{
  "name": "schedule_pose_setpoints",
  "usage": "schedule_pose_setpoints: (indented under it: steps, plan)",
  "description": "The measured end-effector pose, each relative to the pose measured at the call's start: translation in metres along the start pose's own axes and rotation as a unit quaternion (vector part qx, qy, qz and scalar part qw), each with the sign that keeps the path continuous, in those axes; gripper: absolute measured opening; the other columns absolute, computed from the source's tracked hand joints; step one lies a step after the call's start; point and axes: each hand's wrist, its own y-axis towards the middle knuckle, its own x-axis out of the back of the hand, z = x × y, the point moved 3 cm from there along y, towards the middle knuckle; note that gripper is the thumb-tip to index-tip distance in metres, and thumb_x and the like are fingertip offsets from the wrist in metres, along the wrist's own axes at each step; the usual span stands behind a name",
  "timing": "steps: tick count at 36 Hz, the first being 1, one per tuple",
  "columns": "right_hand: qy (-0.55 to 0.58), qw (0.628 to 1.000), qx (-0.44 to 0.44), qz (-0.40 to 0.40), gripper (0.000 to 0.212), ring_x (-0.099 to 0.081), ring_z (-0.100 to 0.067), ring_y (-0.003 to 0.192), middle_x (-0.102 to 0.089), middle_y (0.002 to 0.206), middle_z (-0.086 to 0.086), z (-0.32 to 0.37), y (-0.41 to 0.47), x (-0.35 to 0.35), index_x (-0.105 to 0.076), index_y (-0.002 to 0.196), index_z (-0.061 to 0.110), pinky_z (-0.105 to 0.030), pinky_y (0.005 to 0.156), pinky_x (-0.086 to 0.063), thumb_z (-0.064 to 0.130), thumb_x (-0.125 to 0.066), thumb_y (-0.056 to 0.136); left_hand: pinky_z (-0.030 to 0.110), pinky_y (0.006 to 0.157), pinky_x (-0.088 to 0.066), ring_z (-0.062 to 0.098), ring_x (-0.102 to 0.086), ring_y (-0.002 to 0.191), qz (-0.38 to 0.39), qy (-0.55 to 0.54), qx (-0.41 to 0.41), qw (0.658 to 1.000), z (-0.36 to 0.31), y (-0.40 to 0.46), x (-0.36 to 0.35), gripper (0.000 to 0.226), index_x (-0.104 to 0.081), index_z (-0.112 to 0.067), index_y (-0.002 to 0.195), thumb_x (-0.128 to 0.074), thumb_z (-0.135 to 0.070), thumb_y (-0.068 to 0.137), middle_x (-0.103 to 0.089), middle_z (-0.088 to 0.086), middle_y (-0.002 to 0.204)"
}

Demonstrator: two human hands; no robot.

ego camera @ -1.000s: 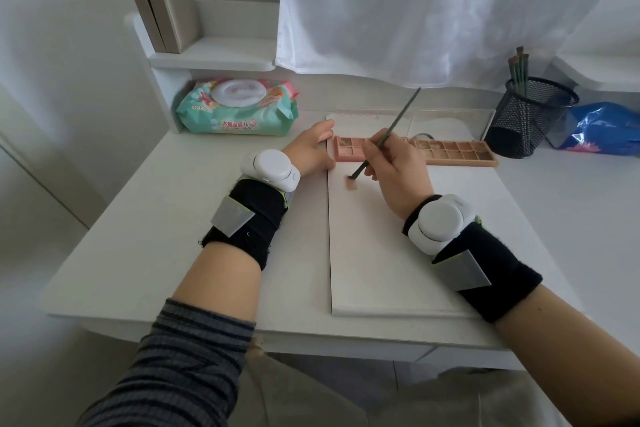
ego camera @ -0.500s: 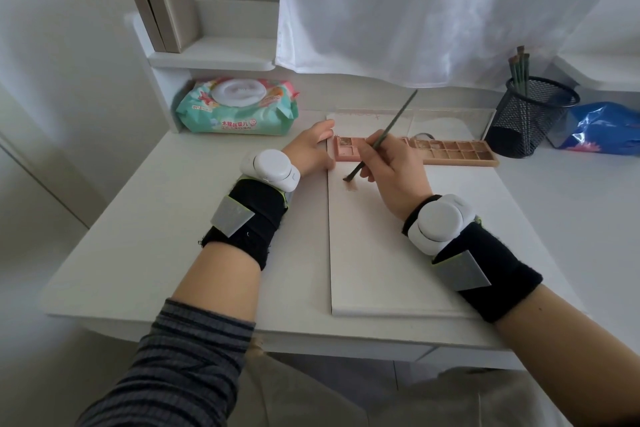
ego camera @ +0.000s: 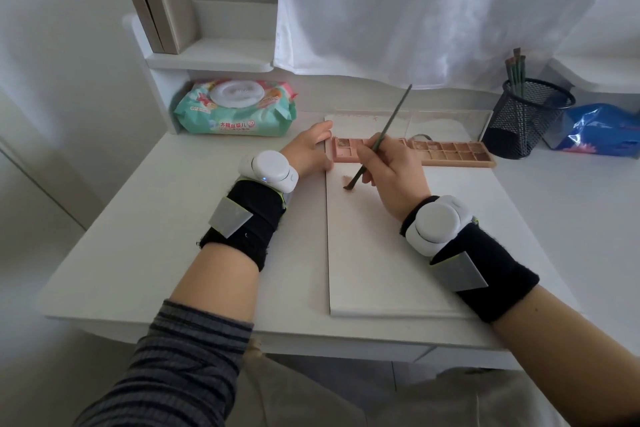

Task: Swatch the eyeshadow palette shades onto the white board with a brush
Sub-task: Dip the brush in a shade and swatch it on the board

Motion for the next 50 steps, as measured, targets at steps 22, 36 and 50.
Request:
schedule_pose_setpoints:
  steps: [22,36,50]
  plan:
    - [0.016,0.999,0.002,-0.036,0.02,-0.05,-0.008,0.056,-0.052,0.057,0.008,0.0009,0.0004,0.0023,-0.048,0.071,0.029,-0.034,0.065,-0.045,0.023,-0.049,0.091,0.022,0.101,-0.031,0.017,-0.032,0.137,-0.005,0.016,0.002,1.0,-0.0007,0.0002,0.0002,0.079,-0.02,-0.012,0.147,-0.054,0.012,0.08,-0.032,0.011,0.15]
    - [-0.006,0.999,-0.001,-0.033,0.022,-0.048,-0.014,0.056,-0.052,0.055,-0.001,0.0006,-0.0002,0.004,-0.051,0.073,0.015,-0.033,0.063,-0.04,0.018,-0.048,0.094,0.032,0.111,-0.031,0.018,-0.032,0.138,-0.004,0.009,0.008,1.0,0.001,0.0005,0.0002,0.08,-0.02,-0.011,0.147,-0.055,0.013,0.079,-0.032,0.011,0.15]
    - [-0.006,1.0,-0.003,-0.028,0.024,-0.048,-0.02,0.057,-0.052,0.055,-0.005,0.0013,-0.0007,0.0037,-0.053,0.076,0.007,-0.035,0.062,-0.04,0.023,-0.048,0.093,0.029,0.11,-0.031,0.018,-0.032,0.138,-0.007,0.017,0.007,1.0,-0.0004,0.0006,0.0003,0.079,-0.02,-0.011,0.147,-0.054,0.012,0.079,-0.031,0.011,0.15]
